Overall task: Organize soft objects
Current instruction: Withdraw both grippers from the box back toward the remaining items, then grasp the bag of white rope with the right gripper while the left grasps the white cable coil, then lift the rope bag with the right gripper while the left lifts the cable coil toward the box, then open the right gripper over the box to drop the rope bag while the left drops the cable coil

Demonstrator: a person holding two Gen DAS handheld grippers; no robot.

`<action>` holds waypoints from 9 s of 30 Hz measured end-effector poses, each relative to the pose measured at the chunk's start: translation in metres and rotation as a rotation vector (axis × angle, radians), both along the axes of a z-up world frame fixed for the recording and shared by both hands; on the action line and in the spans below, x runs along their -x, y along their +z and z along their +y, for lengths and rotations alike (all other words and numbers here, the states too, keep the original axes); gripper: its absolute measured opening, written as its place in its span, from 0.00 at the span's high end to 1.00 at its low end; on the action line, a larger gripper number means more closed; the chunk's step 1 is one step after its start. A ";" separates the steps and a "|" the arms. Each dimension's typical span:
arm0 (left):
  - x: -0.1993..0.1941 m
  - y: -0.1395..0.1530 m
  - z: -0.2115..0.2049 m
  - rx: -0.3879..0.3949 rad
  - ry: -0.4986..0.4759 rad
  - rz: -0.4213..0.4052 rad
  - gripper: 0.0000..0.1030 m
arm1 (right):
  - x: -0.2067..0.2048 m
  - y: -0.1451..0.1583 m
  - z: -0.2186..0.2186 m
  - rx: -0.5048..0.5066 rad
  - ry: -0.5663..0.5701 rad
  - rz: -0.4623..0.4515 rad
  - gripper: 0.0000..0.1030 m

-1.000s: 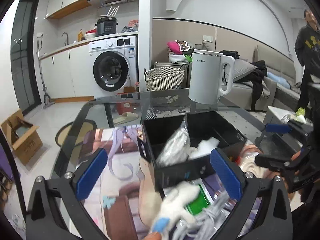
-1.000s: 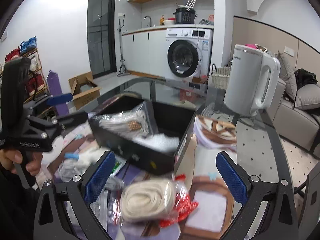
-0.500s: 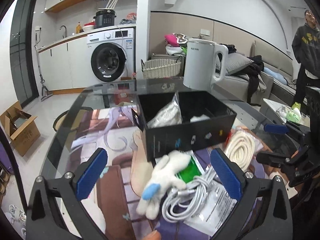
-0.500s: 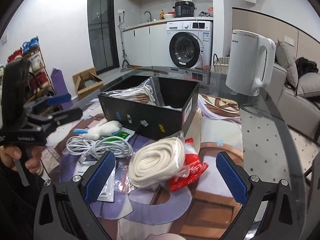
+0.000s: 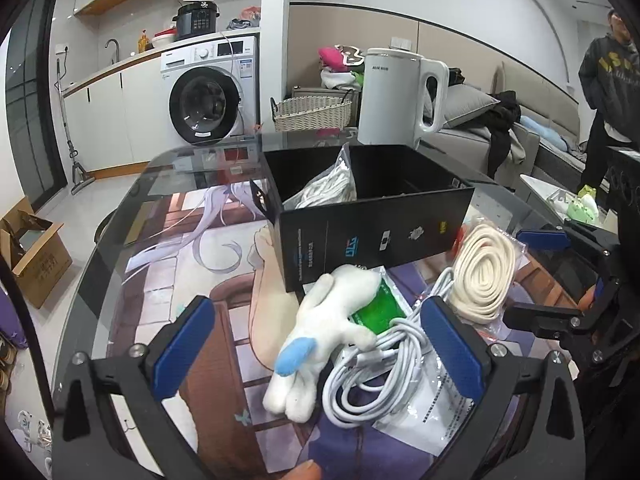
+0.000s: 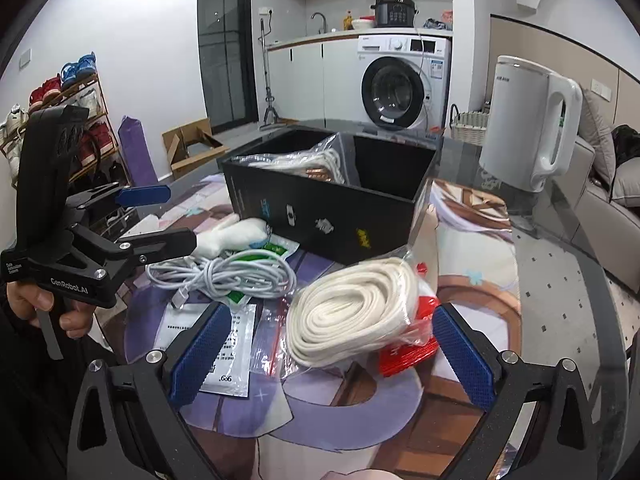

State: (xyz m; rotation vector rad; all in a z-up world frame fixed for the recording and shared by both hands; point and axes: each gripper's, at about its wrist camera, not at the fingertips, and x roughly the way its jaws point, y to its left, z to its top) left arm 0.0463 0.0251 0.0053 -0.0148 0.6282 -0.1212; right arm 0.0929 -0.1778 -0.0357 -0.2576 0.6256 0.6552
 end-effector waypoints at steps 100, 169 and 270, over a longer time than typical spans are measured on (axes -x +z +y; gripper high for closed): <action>0.002 0.004 -0.034 -0.079 -0.229 0.012 0.14 | 0.008 -0.020 -0.008 0.109 0.359 0.078 0.63; -0.004 0.016 -0.038 0.085 -0.299 0.071 0.76 | 0.012 0.034 -0.045 -0.104 0.232 -0.057 0.63; -0.142 0.025 -0.042 -0.091 -0.170 0.034 0.76 | -0.075 0.044 -0.017 -0.039 -0.192 -0.126 0.31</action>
